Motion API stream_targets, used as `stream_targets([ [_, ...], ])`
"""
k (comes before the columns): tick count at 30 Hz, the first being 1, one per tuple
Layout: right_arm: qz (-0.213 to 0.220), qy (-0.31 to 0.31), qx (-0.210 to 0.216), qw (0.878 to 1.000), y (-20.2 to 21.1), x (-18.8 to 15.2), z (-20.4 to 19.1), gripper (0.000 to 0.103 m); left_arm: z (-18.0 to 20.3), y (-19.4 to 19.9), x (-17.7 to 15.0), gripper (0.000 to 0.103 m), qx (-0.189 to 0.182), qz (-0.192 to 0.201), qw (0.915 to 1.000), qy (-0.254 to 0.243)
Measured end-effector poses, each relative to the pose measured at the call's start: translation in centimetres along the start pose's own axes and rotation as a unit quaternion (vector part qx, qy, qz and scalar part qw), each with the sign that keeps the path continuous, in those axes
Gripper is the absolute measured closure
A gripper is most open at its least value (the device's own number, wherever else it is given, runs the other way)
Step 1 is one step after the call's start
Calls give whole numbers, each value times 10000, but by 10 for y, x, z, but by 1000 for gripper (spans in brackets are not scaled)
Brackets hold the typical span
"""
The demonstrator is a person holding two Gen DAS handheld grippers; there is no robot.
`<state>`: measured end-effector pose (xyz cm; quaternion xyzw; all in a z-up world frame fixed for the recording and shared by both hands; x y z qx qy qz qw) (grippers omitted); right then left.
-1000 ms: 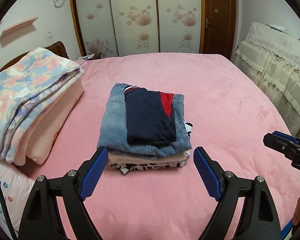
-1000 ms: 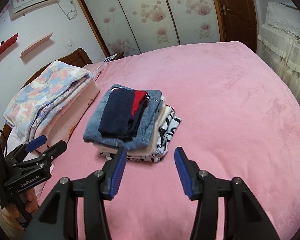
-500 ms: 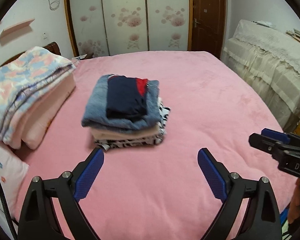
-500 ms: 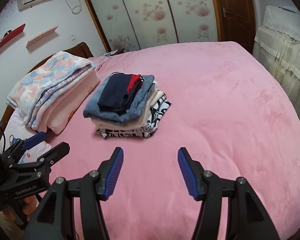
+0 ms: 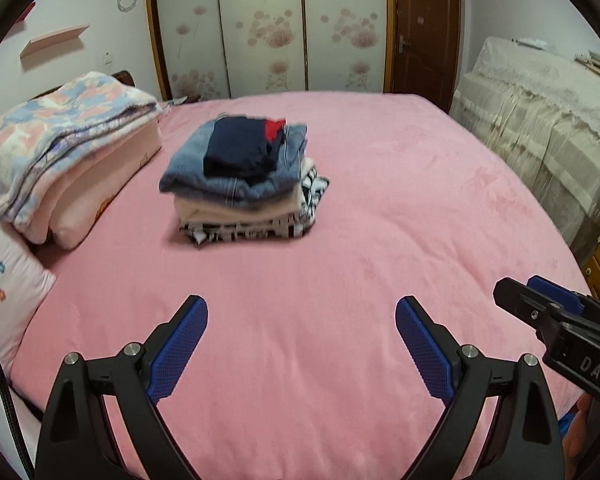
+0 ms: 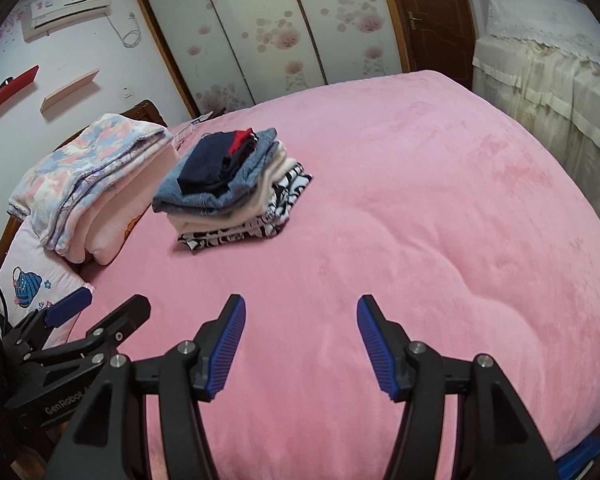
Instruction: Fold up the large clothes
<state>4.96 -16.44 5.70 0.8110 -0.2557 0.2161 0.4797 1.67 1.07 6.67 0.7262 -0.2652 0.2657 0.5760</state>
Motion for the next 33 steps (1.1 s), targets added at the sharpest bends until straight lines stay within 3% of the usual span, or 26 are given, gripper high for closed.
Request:
stream_targets([
  [11, -1, -139, -160, 9998, 12, -31, 8, 43, 1, -3, -31, 9, 85, -468, 9987, 183],
  [33, -150, 31, -160, 9998, 9, -52, 4, 42, 15, -4, -45, 9, 86, -609, 9981, 11],
])
Point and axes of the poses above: each gripper's, at about its wrist camera, not at the fingertips, and y roughly against the way its jaws point, z to its right, x to its top, the point moved 3 cm from there along -y, roughly the way its jaws point, and after that the axes turned 13 degrees about x, right-handed, at the moved point
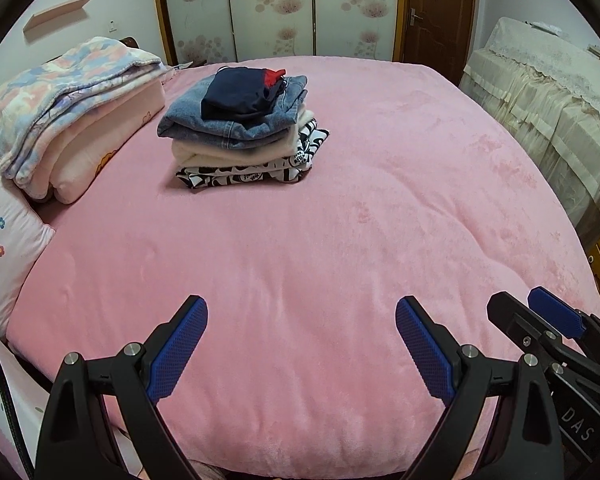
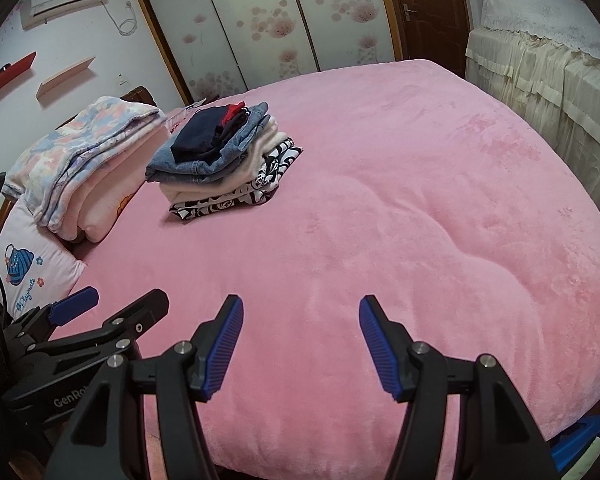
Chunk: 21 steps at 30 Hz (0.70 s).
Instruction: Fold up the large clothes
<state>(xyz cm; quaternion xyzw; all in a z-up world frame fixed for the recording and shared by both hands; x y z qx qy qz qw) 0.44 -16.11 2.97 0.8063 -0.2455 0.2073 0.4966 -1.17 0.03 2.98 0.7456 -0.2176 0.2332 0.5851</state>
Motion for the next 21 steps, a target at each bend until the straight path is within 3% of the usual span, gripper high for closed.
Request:
stream_targets([
  [21, -120, -19, -46, 9999, -8, -5, 3, 42, 4, -11, -5, 9, 11, -221, 9997, -47],
])
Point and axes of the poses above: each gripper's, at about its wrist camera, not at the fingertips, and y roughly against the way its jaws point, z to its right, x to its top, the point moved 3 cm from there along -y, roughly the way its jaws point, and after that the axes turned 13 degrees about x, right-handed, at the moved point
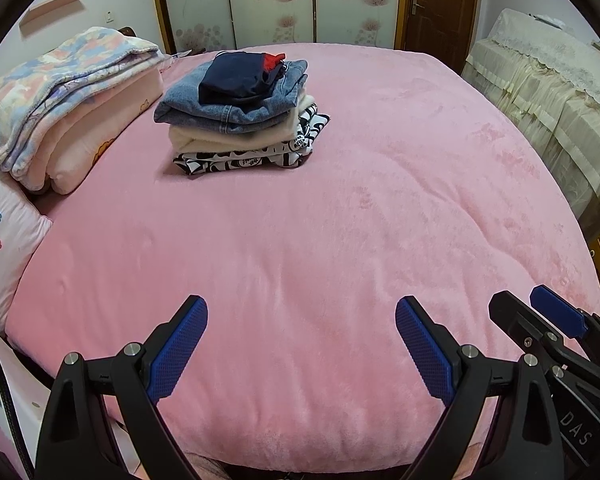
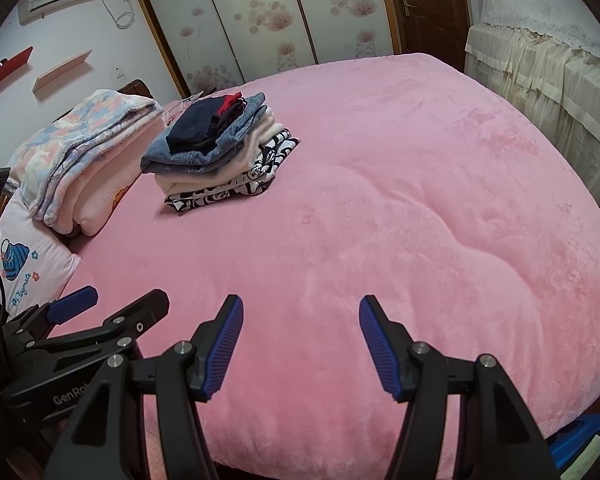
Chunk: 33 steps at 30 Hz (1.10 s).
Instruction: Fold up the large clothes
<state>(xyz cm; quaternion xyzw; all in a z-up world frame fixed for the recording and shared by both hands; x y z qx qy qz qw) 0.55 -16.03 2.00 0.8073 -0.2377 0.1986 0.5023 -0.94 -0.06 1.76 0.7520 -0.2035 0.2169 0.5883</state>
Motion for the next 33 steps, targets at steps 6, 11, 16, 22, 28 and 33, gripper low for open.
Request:
stream_targets([
  [6, -24, 0, -18, 10000, -2, -1, 0, 42, 0, -2, -1, 9, 16, -42, 10000, 0],
  [11, -58, -12, -23, 10000, -6, -5, 0, 42, -1, -7, -2, 9, 16, -112, 9999, 3],
  [16, -72, -12, -26, 10000, -7, -6, -1, 42, -1, -9, -3, 9, 27, -145, 9999, 3],
  [22, -87, -16, -44, 10000, -9, -8, -1, 42, -2, -11, -5, 9, 32, -193, 9998, 4],
  [28, -114, -22, -49, 9999, -12, -10, 1, 42, -2, -13, -6, 9, 23, -242, 9997, -5],
  [33, -127, -29, -48, 9999, -13, -11, 1, 42, -2, -15, -6, 9, 34, -277, 9996, -4],
])
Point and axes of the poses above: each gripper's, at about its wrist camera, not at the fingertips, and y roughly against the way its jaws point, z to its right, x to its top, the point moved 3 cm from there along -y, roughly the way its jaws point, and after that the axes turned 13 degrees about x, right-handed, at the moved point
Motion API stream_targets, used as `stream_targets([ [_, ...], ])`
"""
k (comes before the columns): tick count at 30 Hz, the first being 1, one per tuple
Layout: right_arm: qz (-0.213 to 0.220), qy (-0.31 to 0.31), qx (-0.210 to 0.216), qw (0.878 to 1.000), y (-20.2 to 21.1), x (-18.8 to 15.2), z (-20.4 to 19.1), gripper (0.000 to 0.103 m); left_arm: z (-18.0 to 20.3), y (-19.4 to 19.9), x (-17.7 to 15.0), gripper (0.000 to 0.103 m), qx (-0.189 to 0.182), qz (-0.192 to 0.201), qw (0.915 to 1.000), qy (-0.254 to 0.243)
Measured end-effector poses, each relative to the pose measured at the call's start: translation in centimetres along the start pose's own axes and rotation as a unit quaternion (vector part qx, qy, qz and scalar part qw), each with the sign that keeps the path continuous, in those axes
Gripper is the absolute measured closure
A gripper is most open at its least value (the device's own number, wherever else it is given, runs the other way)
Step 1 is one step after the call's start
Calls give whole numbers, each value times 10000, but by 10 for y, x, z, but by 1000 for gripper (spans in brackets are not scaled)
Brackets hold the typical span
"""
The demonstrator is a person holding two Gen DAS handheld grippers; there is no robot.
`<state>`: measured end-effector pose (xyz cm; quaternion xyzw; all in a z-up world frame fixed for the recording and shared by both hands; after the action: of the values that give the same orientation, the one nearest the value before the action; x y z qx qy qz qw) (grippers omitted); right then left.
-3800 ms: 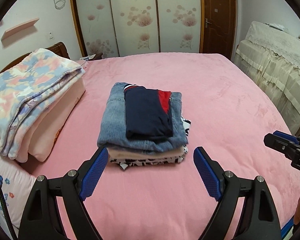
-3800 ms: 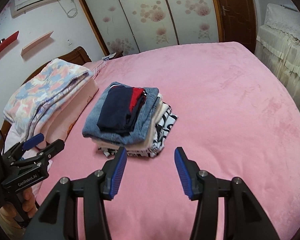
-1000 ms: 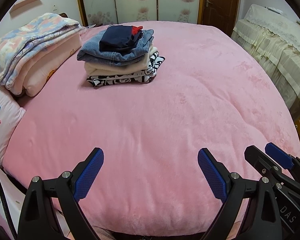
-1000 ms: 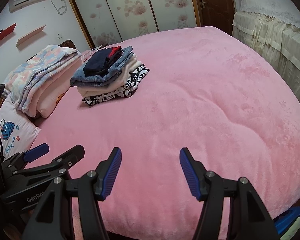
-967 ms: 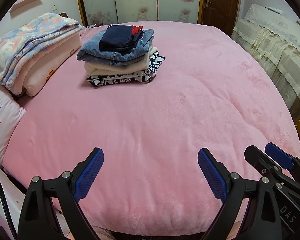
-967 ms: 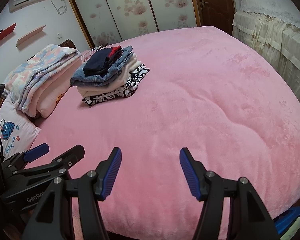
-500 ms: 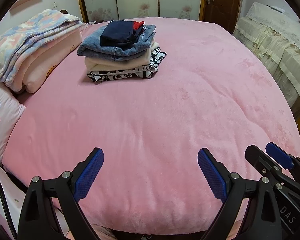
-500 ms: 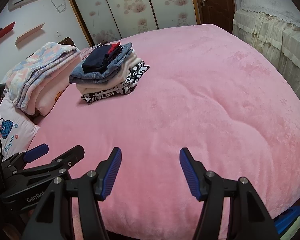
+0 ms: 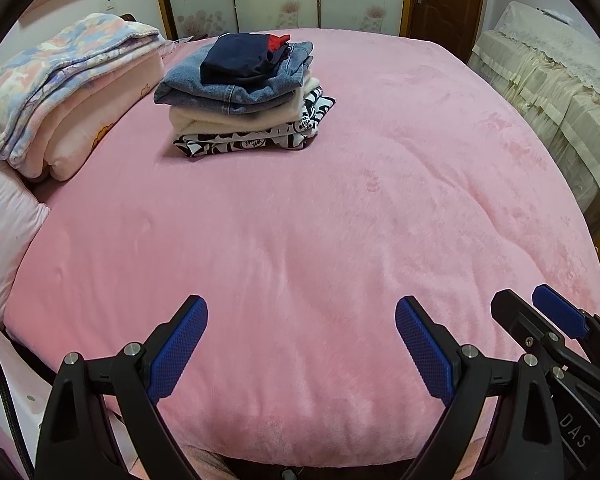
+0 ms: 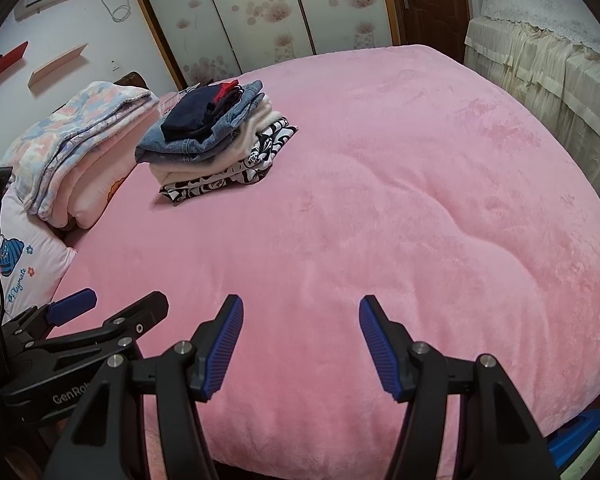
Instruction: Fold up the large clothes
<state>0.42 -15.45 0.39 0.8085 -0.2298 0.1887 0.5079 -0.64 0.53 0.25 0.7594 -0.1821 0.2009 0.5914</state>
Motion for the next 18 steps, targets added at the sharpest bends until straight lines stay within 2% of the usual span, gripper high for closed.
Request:
stream_targets([
  [18, -106, -16, -22, 9999, -5, -3, 4, 42, 0, -6, -3, 9, 17, -122, 9999, -22],
])
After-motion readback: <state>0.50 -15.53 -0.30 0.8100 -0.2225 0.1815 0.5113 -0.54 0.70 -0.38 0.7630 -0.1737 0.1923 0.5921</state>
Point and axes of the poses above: each gripper's, at about its wrist camera, not at the fingertips, and y roughly against the way its jaws point, z to its right, x to its top, the point moved 3 cm from there along -y, roughly the way its jaws point, and after that the axes turned 13 degrees about x, right-handed, at the moved point
